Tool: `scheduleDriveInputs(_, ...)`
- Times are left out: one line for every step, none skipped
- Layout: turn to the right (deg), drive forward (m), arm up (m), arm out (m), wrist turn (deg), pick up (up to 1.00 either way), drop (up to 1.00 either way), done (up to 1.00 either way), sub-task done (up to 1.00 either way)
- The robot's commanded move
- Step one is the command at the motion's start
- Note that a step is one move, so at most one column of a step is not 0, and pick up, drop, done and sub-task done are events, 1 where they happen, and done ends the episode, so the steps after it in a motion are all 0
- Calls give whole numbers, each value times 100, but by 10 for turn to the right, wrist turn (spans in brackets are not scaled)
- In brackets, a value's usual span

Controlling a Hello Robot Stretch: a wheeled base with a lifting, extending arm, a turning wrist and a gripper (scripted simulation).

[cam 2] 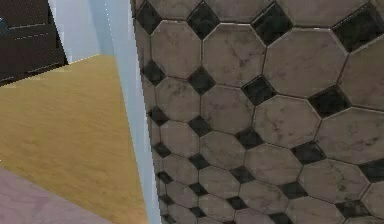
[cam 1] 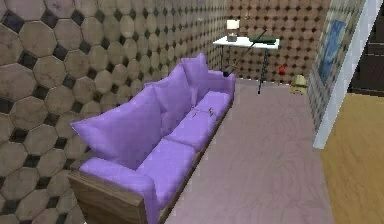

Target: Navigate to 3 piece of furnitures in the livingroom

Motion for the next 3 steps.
scheduleDriveInputs(210, 0, 0, 0, 0, 0, 0, 0, 0)
scheduleDriveInputs(0, 100, 0, 0, 0, 0, 0, 0, 0)
scheduleDriveInputs(30, 0, 0, 0, 0, 0, 0, 0, 0)
